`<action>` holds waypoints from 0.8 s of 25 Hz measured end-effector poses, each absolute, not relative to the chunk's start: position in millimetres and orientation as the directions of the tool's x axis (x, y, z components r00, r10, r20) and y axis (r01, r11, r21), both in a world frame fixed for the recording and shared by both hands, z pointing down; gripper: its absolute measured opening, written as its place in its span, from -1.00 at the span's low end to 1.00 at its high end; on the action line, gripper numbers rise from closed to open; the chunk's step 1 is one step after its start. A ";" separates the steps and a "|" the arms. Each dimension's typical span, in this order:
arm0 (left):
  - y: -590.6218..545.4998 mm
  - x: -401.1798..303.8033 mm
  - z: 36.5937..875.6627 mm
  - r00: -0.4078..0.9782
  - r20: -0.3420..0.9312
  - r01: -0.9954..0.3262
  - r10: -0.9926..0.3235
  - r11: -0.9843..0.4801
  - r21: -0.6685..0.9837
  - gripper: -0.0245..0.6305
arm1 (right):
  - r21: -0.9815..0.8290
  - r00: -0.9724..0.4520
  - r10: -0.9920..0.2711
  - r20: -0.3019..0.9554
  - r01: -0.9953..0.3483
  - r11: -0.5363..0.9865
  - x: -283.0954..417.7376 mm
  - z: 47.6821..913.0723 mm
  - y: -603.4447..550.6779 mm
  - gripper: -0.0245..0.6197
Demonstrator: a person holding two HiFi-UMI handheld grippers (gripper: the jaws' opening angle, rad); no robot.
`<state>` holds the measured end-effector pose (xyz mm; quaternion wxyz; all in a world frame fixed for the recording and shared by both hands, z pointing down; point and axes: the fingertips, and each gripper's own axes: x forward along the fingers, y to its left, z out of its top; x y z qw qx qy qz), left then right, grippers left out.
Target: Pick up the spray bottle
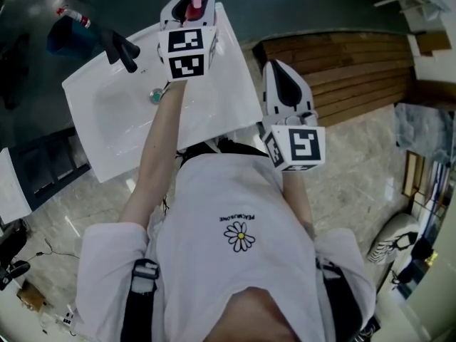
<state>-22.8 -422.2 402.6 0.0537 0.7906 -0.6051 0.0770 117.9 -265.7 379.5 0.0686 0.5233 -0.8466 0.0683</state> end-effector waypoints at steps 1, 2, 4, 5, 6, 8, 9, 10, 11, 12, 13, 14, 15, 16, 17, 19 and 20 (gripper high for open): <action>-418.3 -25.5 396.4 0.254 0.177 -0.966 -0.951 -0.260 -0.007 -0.45 | -0.041 -0.451 -0.874 0.179 -0.891 0.451 113.7 376.1 -265.1 -0.83; -413.6 -28.0 389.9 0.254 0.167 -0.966 -0.953 -0.258 -0.007 -0.45 | -0.039 -0.459 -0.872 0.172 -0.887 0.459 109.2 372.0 -264.5 -0.83; -402.9 -33.1 376.5 0.254 0.146 -0.966 -0.956 -0.258 -0.014 -0.45 | -0.035 -0.474 -0.867 0.152 -0.879 0.475 99.5 362.2 -263.7 -0.83; -397.7 -36.1 369.4 0.253 0.134 -0.966 -0.958 -0.258 -0.018 -0.45 | -0.032 -0.482 -0.865 0.140 -0.875 0.482 94.3 356.9 -264.0 -0.83; -392.9 -39.3 362.1 0.253 0.120 -0.966 -0.960 -0.257 -0.023 -0.45 | -0.027 -0.490 -0.862 0.128 -0.871 0.491 88.5 351.5 -264.7 -0.83; -383.2 -46.6 346.8 0.254 0.093 -0.966 -0.963 -0.257 -0.030 -0.45 | -0.016 -0.507 -0.856 0.104 -0.861 0.508 75.9 340.1 -265.5 -0.83; -378.0 -50.8 338.7 0.254 0.079 -0.966 -0.964 -0.257 -0.034 -0.45 | -0.010 -0.516 -0.852 0.093 -0.856 0.517 69.3 334.1 -265.0 -0.83; -372.6 -55.3 330.2 0.252 0.065 -0.966 -0.965 -0.255 -0.039 -0.45 | -0.006 -0.524 -0.848 0.080 -0.851 0.525 62.8 328.3 -264.1 -0.83; -367.2 -60.2 321.3 0.250 0.050 -0.967 -0.967 -0.252 -0.045 -0.45 | -0.002 -0.533 -0.844 0.068 -0.846 0.534 56.4 322.8 -262.9 -0.83; -362.0 -65.3 312.0 0.246 0.035 -0.967 -0.969 -0.248 -0.050 -0.45 | 0.001 -0.541 -0.839 0.056 -0.840 0.542 50.2 317.6 -261.7 -0.83; -356.5 -70.5 302.7 0.242 0.021 -0.968 -0.970 -0.243 -0.055 -0.45 | 0.003 -0.550 -0.834 0.046 -0.835 0.551 44.2 313.1 -260.1 -0.83; -350.7 -75.6 293.8 0.237 0.008 -0.970 -0.971 -0.237 -0.060 -0.45 | 0.004 -0.559 -0.828 0.038 -0.829 0.559 38.4 309.1 -258.3 -0.83; -344.4 -80.8 285.2 0.231 -0.003 -0.971 -0.973 -0.230 -0.064 -0.45 | 0.005 -0.569 -0.822 0.030 -0.822 0.569 32.5 305.5 -256.3 -0.83; -337.9 -86.4 276.9 0.223 -0.015 -0.973 -0.975 -0.222 -0.068 -0.45 | 0.005 -0.579 -0.815 0.023 -0.815 0.579 26.4 302.0 -254.6 -0.83; -331.2 -92.5 268.8 0.215 -0.027 -0.975 -0.976 -0.212 -0.071 -0.45 | 0.007 -0.590 -0.808 0.015 -0.808 0.590 19.7 298.2 -253.3 -0.83; -317.7 -107.0 253.0 0.195 -0.054 -0.979 -0.979 -0.191 -0.078 -0.45 | 0.007 -0.614 -0.789 -0.005 -0.789 0.614 4.2 289.8 -251.7 -0.83; -310.5 -114.9 245.8 0.184 -0.068 -0.980 -0.981 -0.178 -0.084 -0.45 | 0.006 -0.627 -0.779 -0.015 -0.779 0.627 -4.1 285.5 -250.6 -0.83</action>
